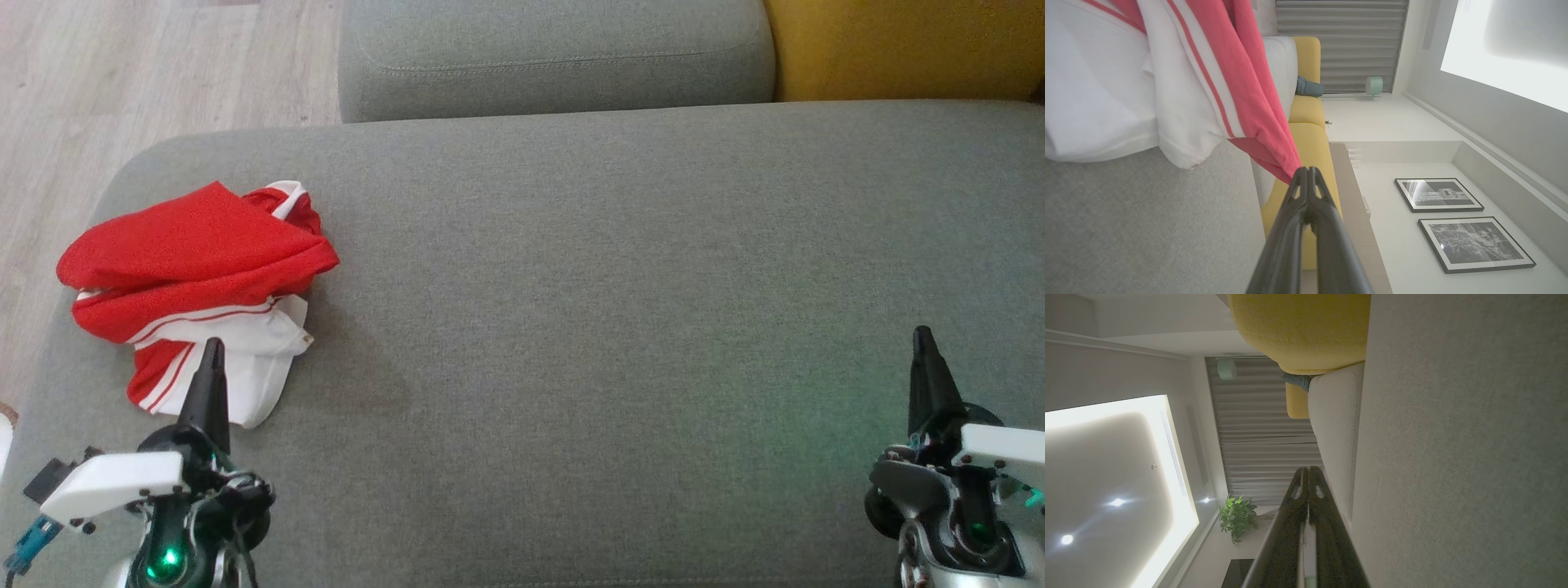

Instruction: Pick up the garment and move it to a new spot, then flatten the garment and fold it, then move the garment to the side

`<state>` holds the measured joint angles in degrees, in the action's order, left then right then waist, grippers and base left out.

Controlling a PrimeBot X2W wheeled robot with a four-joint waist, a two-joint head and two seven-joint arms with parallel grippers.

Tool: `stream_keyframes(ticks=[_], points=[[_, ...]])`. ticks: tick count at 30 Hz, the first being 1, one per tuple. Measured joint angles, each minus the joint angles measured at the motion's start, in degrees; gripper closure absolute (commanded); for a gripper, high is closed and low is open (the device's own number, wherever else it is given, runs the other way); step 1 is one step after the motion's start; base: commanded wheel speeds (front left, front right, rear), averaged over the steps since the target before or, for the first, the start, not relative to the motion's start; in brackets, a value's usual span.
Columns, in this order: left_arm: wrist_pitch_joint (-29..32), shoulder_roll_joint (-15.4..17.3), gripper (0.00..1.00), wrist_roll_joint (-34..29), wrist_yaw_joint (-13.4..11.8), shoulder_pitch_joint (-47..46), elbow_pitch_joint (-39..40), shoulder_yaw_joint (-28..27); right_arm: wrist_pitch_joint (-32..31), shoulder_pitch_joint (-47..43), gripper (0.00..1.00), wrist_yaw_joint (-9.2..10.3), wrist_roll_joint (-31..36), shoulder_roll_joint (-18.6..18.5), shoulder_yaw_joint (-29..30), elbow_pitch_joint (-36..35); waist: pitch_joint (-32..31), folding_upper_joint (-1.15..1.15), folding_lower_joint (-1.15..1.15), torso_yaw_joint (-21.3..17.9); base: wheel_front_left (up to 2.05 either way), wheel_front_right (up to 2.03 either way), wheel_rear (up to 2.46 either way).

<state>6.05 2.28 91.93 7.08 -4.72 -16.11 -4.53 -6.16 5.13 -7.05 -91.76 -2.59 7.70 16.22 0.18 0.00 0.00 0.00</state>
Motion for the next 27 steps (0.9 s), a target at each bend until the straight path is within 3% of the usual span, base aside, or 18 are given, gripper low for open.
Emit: stream_keyframes(ticks=[18, 19, 27], points=[[0.0, 0.0, 1.0, 0.0, 0.0, 0.0, 0.0, 0.0, 0.0, 0.0, 1.0, 0.0, 0.0, 0.0, 0.0, 0.0, 0.0, 0.0, 0.0, 0.0, 0.0, 0.0, 0.0], [0.0, 0.0, 0.0, 0.0, 0.0, 0.0, 0.0, 0.0, 0.0, 0.0, 0.0, 0.0, 0.0, 0.0, 0.0, 0.0, 0.0, 0.0, 0.0, 0.0, 0.0, 0.0, 0.0], [-0.6, -0.8, 0.0, -0.2, -0.1, 4.3, -5.2, 0.3, 0.1, -3.6, 0.0, 0.01, 0.2, 0.5, -0.2, 4.8, 0.1, 0.0, 0.0, 0.0, 0.0, 0.0, 0.0]])
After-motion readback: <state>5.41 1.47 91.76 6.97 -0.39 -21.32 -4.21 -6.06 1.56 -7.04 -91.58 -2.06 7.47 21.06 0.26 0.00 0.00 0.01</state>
